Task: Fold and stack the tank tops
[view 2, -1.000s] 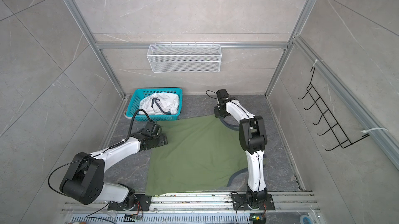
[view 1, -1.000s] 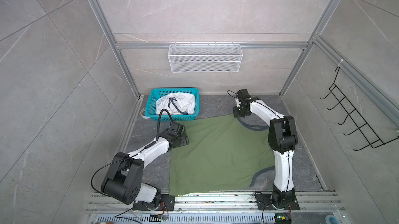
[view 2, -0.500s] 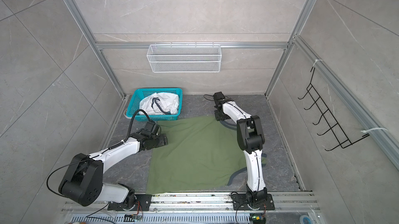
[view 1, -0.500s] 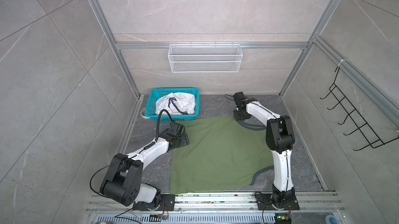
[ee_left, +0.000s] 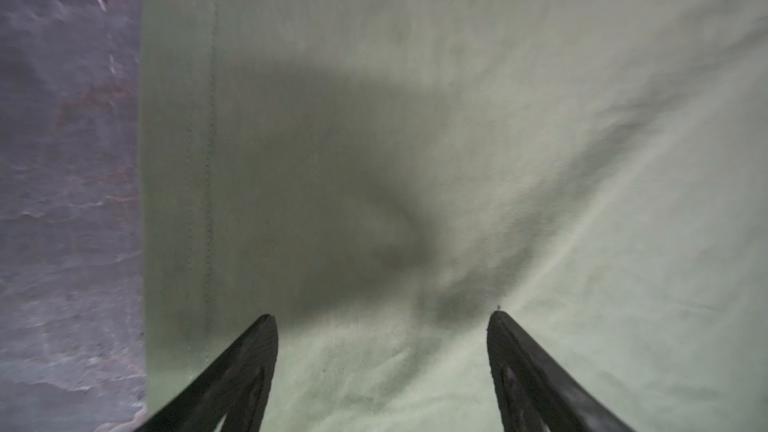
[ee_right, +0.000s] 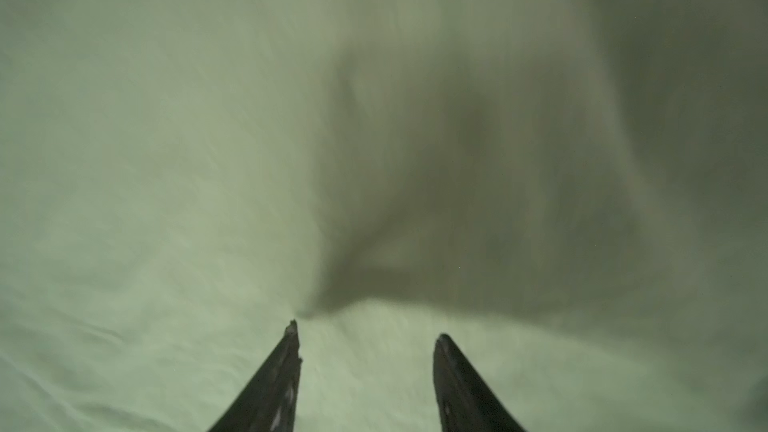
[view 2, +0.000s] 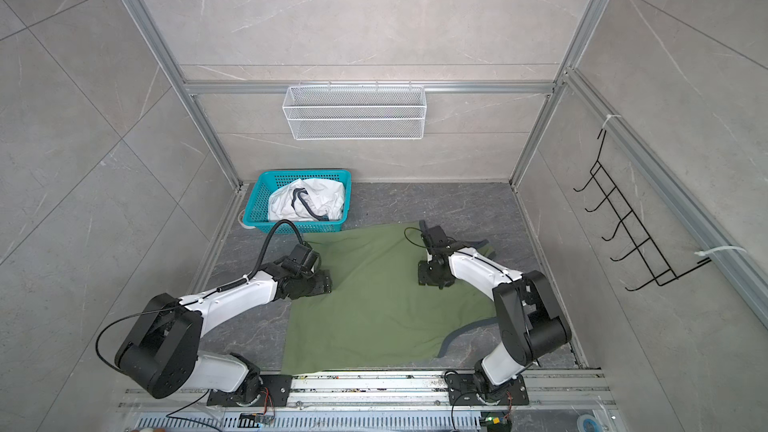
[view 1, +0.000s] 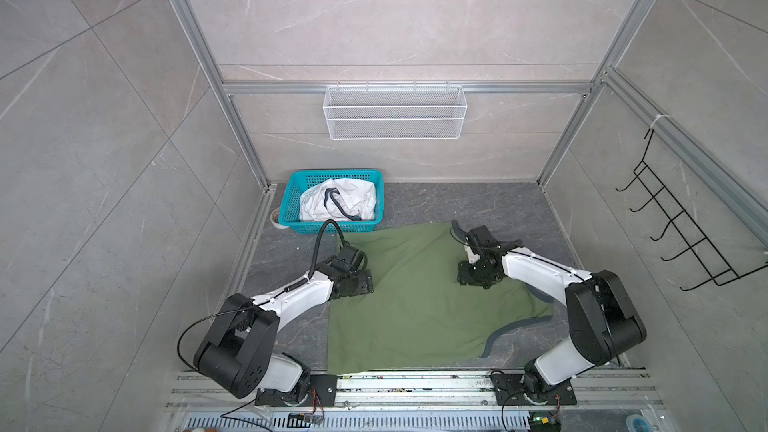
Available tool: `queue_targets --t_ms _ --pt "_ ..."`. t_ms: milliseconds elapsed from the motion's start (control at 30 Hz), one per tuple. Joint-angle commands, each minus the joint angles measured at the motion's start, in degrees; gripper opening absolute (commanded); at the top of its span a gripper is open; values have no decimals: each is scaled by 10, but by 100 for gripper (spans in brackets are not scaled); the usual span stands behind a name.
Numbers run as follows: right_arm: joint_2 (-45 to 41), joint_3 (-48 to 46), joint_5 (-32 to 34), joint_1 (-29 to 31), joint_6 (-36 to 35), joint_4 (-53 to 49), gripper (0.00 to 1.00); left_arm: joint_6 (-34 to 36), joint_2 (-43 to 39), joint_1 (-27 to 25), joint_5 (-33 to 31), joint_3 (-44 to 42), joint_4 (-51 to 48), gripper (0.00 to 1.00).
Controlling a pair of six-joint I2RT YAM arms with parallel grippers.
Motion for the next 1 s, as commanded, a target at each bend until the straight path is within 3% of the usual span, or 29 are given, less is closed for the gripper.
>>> queue_targets --t_ms 0,200,400,567,733,833,967 --pt "-14 -26 6 -2 50 45 54 -18 28 2 7 8 32 82" --pt "42 -29 6 -71 84 60 53 -14 100 1 3 45 44 82" --pt "22 -28 23 -129 94 47 54 -11 148 -17 7 86 42 81" --pt "5 -24 57 -148 84 23 54 -13 136 -55 -13 102 11 82" --pt "1 -47 44 -172 106 26 55 -36 96 -63 -21 53 6 82" --pt "-14 -76 22 -204 125 36 55 -48 71 -65 0 20 18 82" --pt "-53 -98 42 -233 139 31 55 -57 53 -84 12 2 29 82"
